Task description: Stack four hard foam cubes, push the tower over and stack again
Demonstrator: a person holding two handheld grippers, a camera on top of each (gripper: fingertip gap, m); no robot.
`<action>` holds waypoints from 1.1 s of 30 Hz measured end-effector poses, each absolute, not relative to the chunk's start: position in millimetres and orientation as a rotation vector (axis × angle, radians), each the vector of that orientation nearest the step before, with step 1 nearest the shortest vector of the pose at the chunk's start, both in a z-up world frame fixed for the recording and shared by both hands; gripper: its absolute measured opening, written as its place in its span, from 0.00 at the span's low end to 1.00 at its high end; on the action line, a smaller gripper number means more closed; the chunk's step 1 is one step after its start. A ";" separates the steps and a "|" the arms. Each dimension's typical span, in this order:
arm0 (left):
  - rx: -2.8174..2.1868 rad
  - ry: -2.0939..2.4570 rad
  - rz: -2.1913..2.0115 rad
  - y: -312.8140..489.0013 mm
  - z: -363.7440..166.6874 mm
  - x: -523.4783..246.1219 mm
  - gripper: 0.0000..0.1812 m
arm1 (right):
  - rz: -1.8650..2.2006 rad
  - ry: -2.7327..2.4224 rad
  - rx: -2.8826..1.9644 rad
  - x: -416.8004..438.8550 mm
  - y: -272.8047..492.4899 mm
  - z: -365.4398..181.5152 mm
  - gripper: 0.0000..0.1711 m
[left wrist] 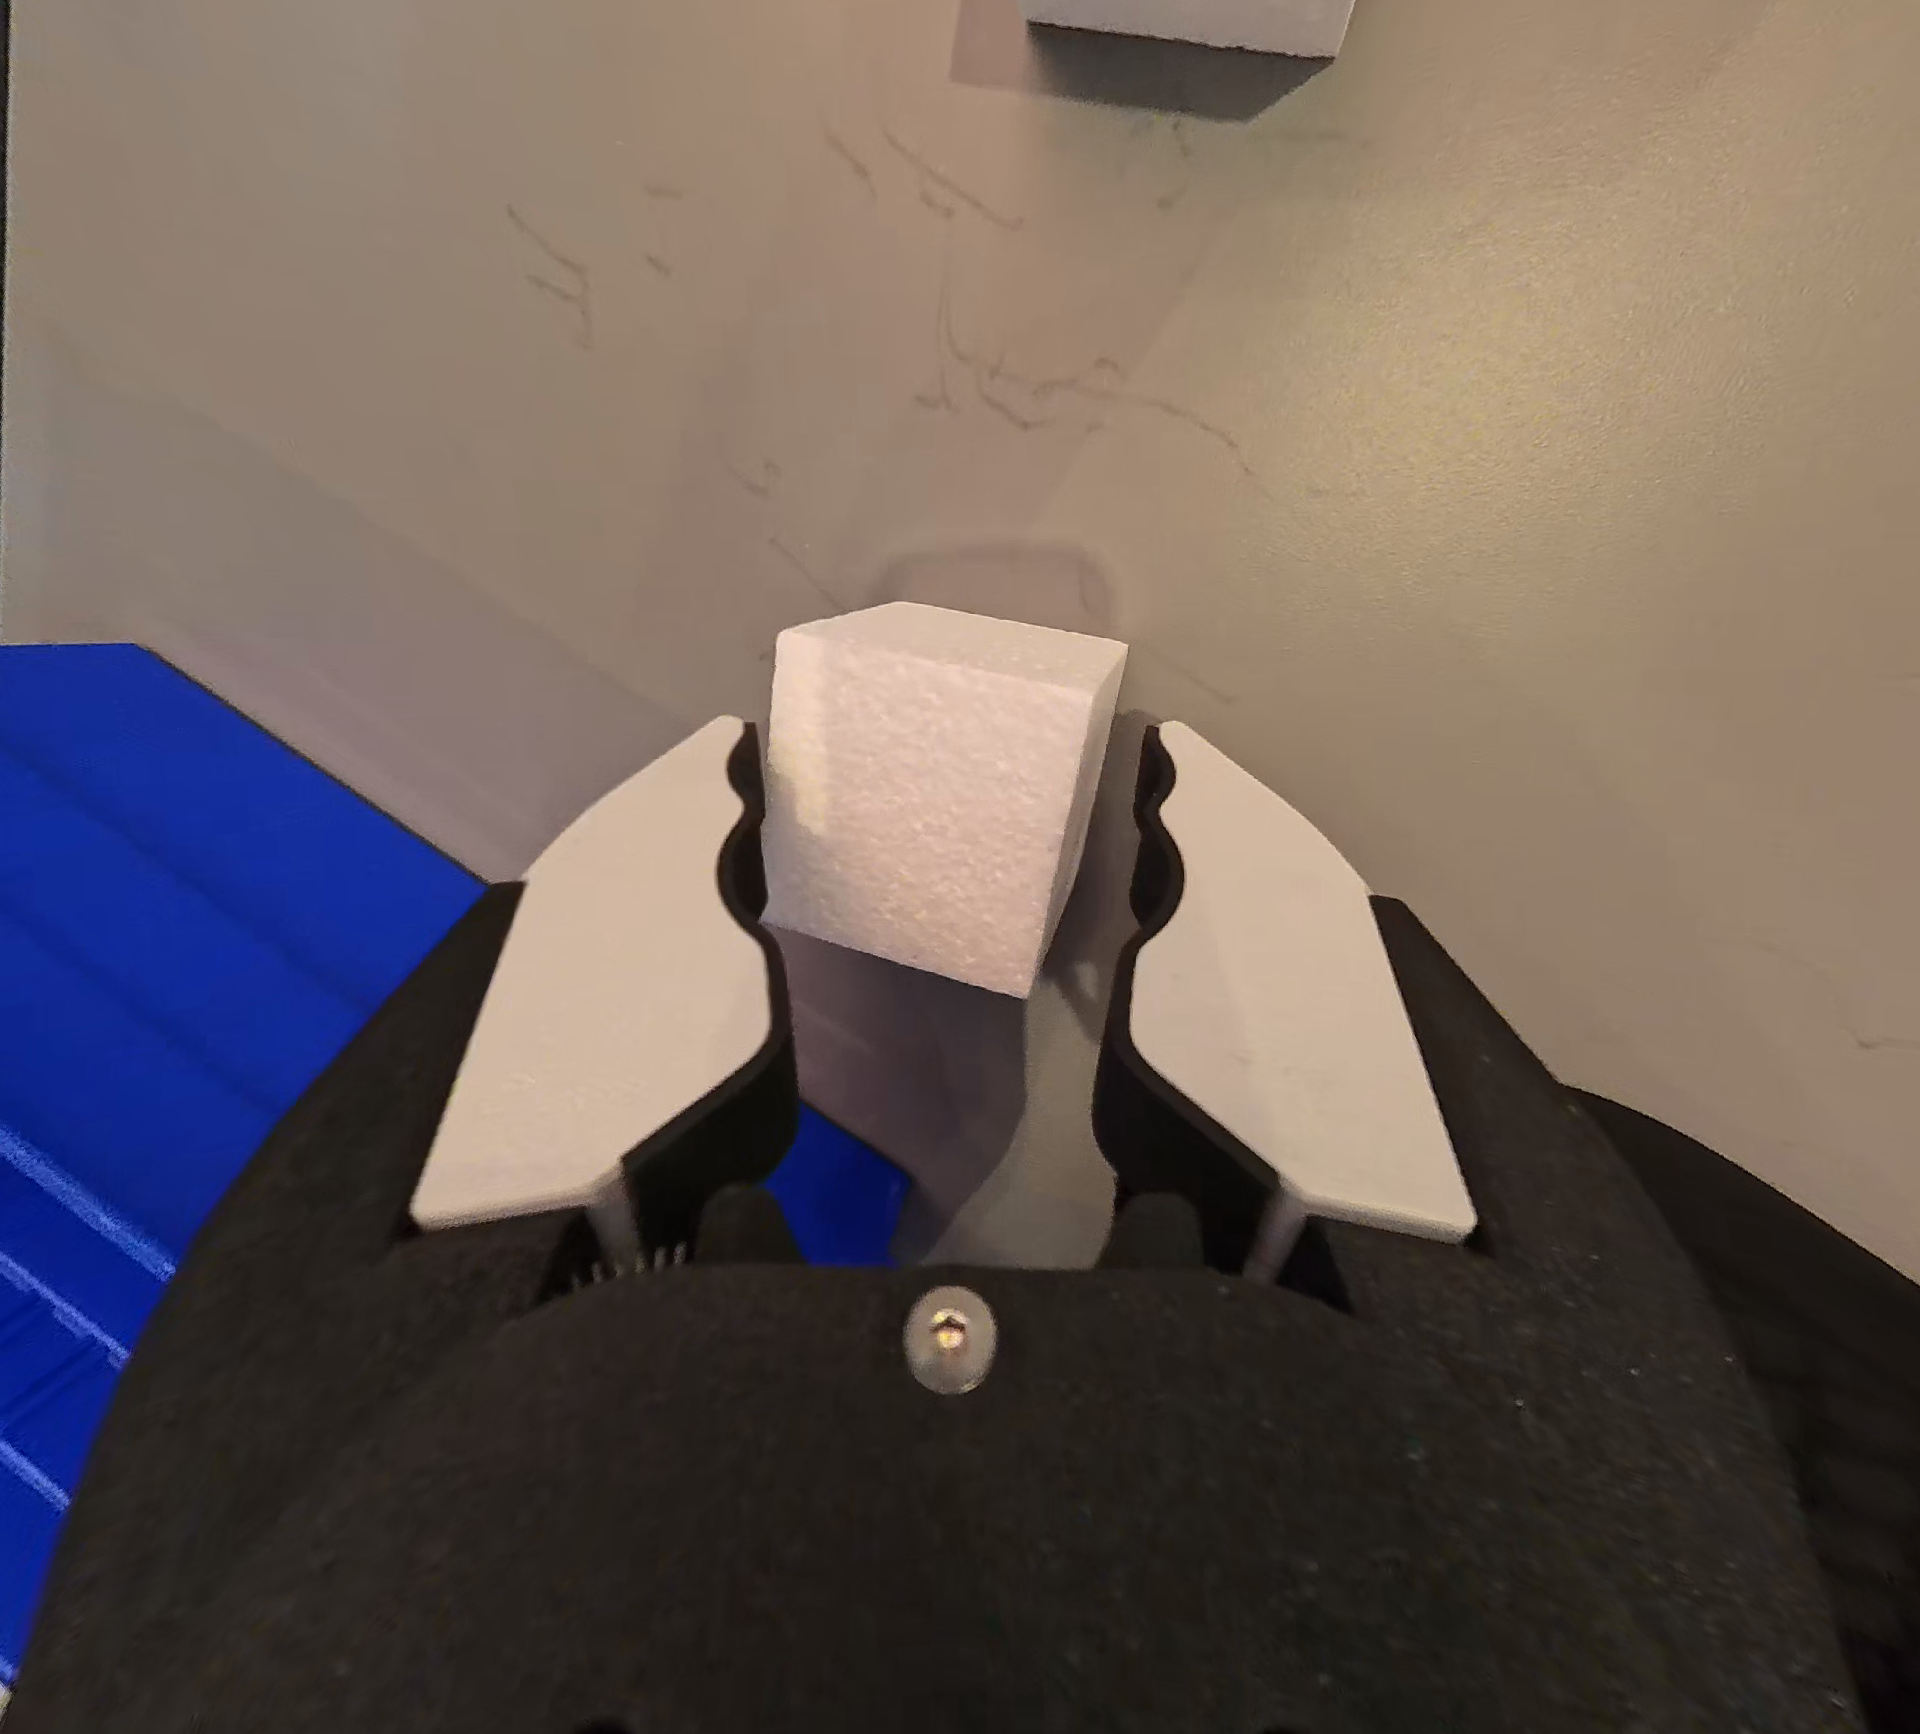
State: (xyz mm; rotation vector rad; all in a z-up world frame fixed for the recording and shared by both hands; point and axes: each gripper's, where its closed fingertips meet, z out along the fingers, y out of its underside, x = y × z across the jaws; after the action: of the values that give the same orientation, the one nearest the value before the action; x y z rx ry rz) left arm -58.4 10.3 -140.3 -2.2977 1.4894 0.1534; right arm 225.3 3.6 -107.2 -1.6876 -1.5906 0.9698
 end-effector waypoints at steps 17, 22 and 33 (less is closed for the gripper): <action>-2.096 1.434 0.016 5.7 -95.7 -21.8 0.34 | 0.953 -1.677 -1.681 213.8 -0.2 -126.7 0.33; -2.037 1.392 -0.103 -0.1 -76.0 3.6 0.34 | 0.963 -1.650 -1.680 216.9 3.0 -123.3 0.33; -1.993 1.462 -0.063 -16.0 -66.6 24.8 0.34 | 0.955 -1.571 -1.504 205.9 -0.4 -60.7 0.33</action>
State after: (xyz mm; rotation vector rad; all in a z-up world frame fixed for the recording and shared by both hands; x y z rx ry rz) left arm 24.8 -16.0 -66.6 -1.9930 1.4616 -0.0631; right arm 205.9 -0.4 -60.7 -1.5044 -1.5706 0.9547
